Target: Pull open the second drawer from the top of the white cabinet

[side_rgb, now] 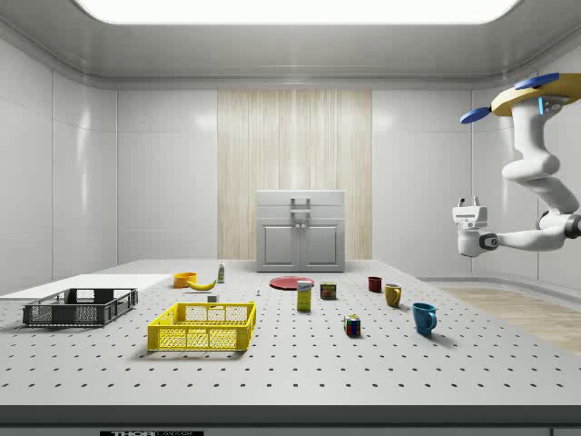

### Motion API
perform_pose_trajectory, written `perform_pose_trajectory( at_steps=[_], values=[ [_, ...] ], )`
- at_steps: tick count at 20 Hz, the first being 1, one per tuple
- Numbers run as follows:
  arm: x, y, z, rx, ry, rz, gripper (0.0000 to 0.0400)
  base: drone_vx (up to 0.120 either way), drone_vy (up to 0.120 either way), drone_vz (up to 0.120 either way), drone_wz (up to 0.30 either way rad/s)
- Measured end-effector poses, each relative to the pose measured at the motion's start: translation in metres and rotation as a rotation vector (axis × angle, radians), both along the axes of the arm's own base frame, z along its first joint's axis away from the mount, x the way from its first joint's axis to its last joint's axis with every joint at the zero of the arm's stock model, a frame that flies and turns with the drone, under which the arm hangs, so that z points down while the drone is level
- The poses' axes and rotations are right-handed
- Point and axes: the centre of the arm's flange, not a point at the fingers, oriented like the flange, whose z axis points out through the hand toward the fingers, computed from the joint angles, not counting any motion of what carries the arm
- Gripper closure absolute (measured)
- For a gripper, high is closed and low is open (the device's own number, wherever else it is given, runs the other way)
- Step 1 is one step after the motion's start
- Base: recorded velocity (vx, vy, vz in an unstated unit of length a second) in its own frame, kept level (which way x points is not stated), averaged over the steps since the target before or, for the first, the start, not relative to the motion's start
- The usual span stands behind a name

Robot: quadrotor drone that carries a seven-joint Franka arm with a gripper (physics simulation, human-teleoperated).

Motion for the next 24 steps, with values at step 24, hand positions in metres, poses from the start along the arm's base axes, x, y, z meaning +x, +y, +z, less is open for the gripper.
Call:
perform_pose_trajectory(
  at_steps=[24],
  values=[
    [0.001, -0.097, 0.013, 1.357, -0.001, 0.004, 0.0097, 0.11, -0.118, 0.018, 0.0]
  ],
)
